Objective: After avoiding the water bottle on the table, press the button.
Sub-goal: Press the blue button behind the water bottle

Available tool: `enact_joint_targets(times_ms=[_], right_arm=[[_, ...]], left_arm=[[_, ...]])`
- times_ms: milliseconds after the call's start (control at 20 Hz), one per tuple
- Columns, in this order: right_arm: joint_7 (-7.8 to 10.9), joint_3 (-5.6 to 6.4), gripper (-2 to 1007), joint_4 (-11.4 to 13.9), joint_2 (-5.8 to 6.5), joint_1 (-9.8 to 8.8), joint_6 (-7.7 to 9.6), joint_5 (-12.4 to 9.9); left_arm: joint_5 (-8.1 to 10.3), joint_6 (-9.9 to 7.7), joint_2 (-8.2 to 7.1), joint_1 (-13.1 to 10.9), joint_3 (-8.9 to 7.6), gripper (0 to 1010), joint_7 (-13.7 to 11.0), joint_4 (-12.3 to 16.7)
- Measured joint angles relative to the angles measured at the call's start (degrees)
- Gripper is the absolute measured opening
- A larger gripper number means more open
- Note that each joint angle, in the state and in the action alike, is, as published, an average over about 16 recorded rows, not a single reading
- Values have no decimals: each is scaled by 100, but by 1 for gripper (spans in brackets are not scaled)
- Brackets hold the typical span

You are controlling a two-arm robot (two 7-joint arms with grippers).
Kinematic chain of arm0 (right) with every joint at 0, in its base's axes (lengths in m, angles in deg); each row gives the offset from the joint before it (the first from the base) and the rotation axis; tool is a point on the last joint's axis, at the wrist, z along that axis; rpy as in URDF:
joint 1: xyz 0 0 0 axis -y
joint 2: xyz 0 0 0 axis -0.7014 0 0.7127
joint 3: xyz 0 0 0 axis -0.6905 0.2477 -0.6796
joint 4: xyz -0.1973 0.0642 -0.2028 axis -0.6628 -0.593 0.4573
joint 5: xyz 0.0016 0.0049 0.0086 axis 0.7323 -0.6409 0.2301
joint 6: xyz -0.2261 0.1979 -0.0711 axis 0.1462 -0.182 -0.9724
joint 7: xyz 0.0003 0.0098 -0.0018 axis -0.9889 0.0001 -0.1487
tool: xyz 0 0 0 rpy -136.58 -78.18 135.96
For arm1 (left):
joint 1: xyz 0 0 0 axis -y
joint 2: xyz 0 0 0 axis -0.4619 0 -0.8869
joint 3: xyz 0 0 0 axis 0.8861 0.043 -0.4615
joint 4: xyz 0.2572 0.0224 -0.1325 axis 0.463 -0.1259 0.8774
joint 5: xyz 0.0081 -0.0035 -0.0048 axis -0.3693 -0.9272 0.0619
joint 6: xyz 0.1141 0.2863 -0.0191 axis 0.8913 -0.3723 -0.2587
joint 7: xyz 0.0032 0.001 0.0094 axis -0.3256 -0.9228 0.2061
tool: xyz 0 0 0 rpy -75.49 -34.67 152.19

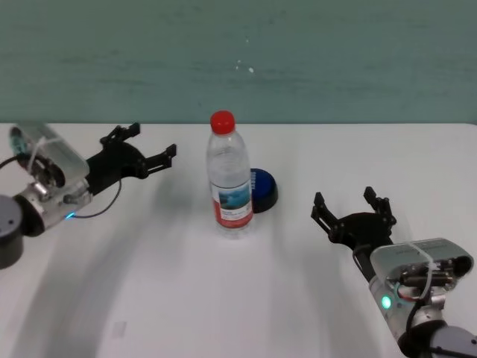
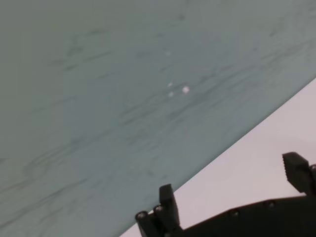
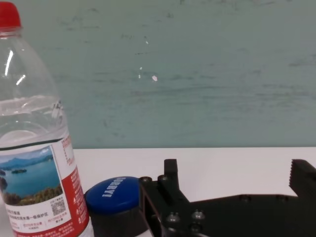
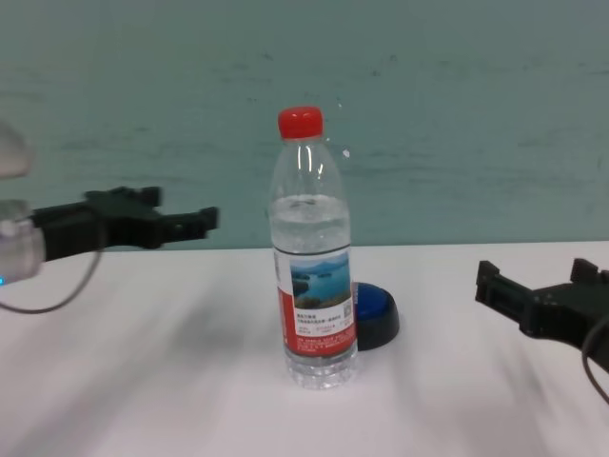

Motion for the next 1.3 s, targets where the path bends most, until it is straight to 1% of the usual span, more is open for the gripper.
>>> enact_joint_targets(times_ms=[150,300,450,600,750,950,1150,1300], right_arm=[[0,0,1003,0,0,0,0,0],[0,0,1003,0,0,0,0,0],[0,0,1003,0,0,0,0,0],[0,0,1003,0,0,0,0,0],[0,0,1003,0,0,0,0,0],[0,0,1003,0,0,0,0,0],[0,0,1003,0,0,0,0,0],[0,0,1003,0,0,0,0,0]], left_arm=[[19,-352,-257,-468,-169,1000,262,754],[37,-631,-461,-908,-359,1000,489,1408],[49,-852,-606,-1322,-557,1000,695,1987],[50,-1017,-686,-1698,-749,1000,886,2492],[36,-1138,-704,-2026,-913,1000,1047,2933],[-14,-1247,-655,-2393,-1071,1000,1216,3436],[-87,-1310,-559,-2664,-1141,1000,1315,3821],[-148,-1335,-477,-2814,-1137,1000,1347,4045]])
